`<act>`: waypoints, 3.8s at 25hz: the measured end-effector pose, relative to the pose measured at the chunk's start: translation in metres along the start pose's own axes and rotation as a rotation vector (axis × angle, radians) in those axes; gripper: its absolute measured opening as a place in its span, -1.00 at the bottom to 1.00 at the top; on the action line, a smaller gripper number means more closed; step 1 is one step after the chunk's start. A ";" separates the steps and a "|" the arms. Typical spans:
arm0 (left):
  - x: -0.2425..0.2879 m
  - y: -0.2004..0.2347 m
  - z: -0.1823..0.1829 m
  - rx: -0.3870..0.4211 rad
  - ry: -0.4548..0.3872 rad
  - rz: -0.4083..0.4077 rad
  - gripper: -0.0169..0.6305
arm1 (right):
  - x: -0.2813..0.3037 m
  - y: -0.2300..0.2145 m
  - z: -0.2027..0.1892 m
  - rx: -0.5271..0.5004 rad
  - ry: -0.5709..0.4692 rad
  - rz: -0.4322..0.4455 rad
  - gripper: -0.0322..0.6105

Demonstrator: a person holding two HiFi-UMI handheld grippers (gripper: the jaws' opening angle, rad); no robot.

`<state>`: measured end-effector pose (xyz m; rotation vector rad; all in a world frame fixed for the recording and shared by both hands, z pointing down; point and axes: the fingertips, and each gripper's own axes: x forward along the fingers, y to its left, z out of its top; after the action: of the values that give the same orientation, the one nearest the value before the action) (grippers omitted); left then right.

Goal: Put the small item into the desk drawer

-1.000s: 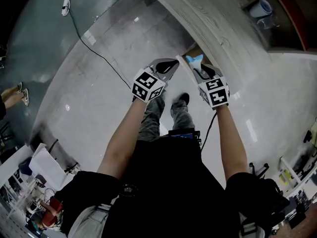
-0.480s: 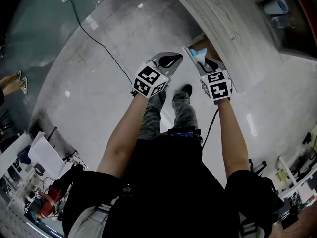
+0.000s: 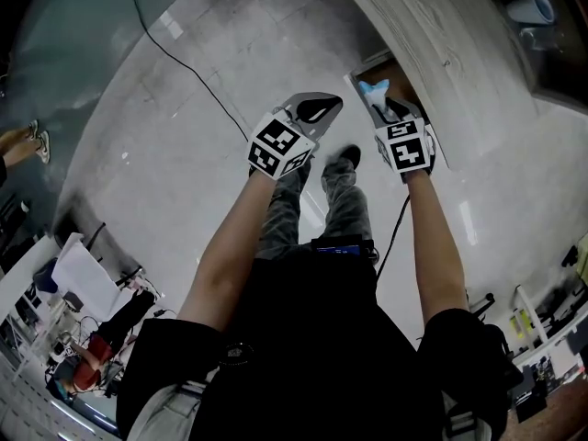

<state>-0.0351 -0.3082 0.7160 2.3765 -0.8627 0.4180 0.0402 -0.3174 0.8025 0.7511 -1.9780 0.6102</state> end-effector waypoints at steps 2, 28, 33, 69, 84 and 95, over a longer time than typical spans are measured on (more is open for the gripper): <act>0.001 0.000 -0.004 -0.004 0.003 0.000 -0.95 | 0.005 0.000 -0.002 -0.011 0.010 -0.001 -0.47; 0.003 0.010 -0.026 -0.038 0.031 0.032 -0.95 | 0.056 -0.017 -0.010 -0.055 0.100 0.000 -0.47; 0.003 0.013 -0.026 -0.036 0.034 0.034 -0.95 | 0.059 -0.018 -0.008 -0.049 0.095 0.001 -0.47; -0.041 -0.032 0.046 0.065 -0.005 -0.035 -0.95 | -0.087 0.004 0.037 0.125 -0.144 -0.071 -0.90; -0.047 -0.069 0.090 0.147 -0.018 -0.111 -0.94 | -0.187 0.009 0.057 0.225 -0.376 -0.078 -0.90; -0.043 -0.097 0.117 0.187 -0.048 -0.170 -0.94 | -0.252 0.015 0.067 0.377 -0.635 0.004 -0.90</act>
<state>0.0079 -0.2977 0.5647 2.6174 -0.6601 0.3900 0.0934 -0.2857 0.5492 1.2941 -2.4666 0.8329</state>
